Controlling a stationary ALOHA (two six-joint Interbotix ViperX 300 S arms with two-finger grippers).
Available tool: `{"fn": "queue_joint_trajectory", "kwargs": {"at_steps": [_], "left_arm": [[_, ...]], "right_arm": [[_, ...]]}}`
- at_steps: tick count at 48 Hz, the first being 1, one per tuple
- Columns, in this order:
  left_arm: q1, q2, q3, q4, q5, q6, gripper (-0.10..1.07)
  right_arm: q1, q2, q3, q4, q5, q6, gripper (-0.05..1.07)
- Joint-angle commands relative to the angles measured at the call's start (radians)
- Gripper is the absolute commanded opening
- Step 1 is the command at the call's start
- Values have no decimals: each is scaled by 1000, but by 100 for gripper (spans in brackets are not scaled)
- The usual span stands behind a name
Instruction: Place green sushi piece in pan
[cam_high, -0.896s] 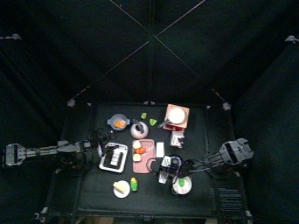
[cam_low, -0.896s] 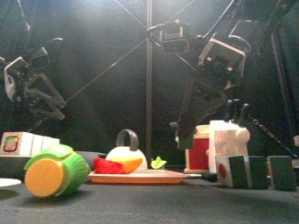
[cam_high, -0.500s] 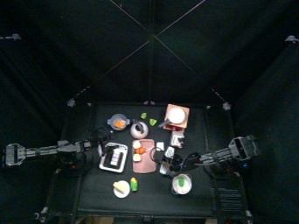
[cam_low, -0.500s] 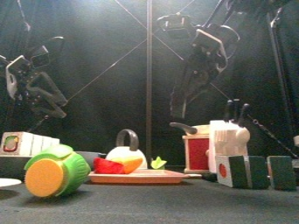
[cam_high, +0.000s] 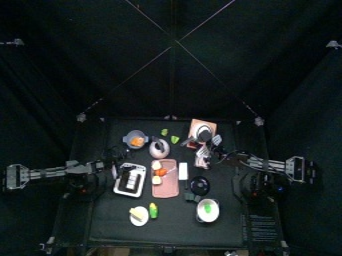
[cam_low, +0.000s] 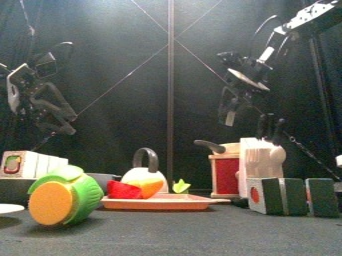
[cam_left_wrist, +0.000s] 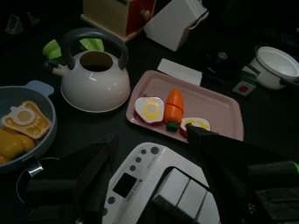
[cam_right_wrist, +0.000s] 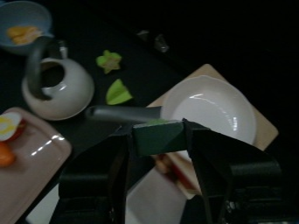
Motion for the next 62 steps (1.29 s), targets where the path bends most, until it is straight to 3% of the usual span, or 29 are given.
{"fn": "queue_joint_trajectory", "kwargs": {"at_steps": [1, 6, 15, 23, 34, 43, 62], "left_arm": [[3, 2, -20, 0, -9, 2, 96], [6, 2, -18, -2, -9, 2, 96], [5, 2, -18, -3, -8, 2, 96], [6, 2, -14, -3, -9, 2, 96], [6, 2, -14, -3, -9, 2, 96], [6, 2, -15, -3, -9, 2, 96], [6, 2, -14, -3, -9, 2, 96]], "right_arm": [[-83, 11, -9, 5, 67, 17, 73], [-140, 34, -11, -8, 144, 83, 73], [-207, 72, 3, -141, 232, 218, 74], [-224, 89, 14, -252, 241, 353, 76], [-225, 94, 31, -377, 253, 500, 89], [-227, 94, 46, -388, 255, 529, 97], [-224, 84, 49, -388, 255, 532, 97]]}}
